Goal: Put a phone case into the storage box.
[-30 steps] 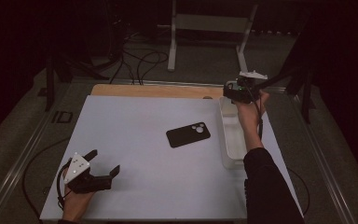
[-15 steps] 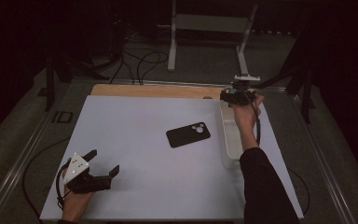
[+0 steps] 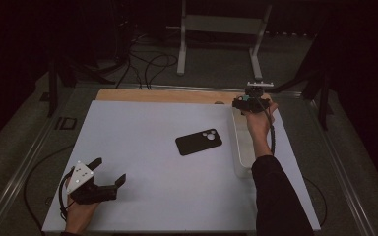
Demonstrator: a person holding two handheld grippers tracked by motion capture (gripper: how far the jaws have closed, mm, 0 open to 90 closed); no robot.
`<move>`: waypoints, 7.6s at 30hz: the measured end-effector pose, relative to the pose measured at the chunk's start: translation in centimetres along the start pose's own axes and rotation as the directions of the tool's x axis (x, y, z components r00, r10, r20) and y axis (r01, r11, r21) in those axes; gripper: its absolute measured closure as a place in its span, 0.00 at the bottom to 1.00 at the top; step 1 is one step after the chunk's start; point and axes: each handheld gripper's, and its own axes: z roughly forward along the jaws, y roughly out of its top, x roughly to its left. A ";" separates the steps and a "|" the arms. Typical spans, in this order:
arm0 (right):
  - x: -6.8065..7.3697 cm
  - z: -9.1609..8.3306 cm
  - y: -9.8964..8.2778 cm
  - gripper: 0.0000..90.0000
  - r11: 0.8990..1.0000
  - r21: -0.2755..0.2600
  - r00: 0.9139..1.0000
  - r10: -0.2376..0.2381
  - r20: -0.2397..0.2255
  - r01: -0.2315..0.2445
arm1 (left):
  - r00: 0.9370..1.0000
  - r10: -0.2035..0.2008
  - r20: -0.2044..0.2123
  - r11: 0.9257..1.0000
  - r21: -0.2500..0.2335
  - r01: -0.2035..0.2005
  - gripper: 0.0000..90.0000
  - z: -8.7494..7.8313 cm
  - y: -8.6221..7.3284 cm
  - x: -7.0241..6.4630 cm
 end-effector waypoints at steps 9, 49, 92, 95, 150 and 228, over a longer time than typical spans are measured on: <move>-0.4 -0.1 0.1 0.10 0.999 -0.005 0.999 0.031 -0.013 -0.031 | 1.000 0.000 0.001 1.000 -0.001 0.000 0.00 0.0 0.0 0.0; 4.2 -10.3 -3.9 0.10 0.966 -0.239 0.926 -0.177 -0.333 0.099 | 1.000 0.006 0.001 1.000 0.015 -0.006 0.00 0.3 -0.1 -0.1; 1.8 -17.3 -16.7 0.10 0.917 -0.387 0.879 -0.257 -0.400 0.092 | 1.000 -0.012 -0.001 1.000 0.005 0.012 0.00 0.1 0.0 0.1; 1.6 -17.4 -17.0 0.10 0.915 -0.390 0.882 -0.264 -0.391 0.101 | 1.000 -0.010 0.001 1.000 0.006 0.010 0.00 0.1 0.0 0.1; 10.6 -14.0 -4.3 0.66 0.949 -0.192 0.884 -0.305 -0.355 0.250 | 1.000 0.003 0.006 1.000 0.026 -0.003 0.00 0.5 0.0 0.0; 14.3 1.4 -7.4 1.00 0.933 0.266 0.954 -0.176 -0.244 0.241 | 1.000 0.004 0.012 1.000 0.022 -0.004 0.00 0.4 0.0 0.0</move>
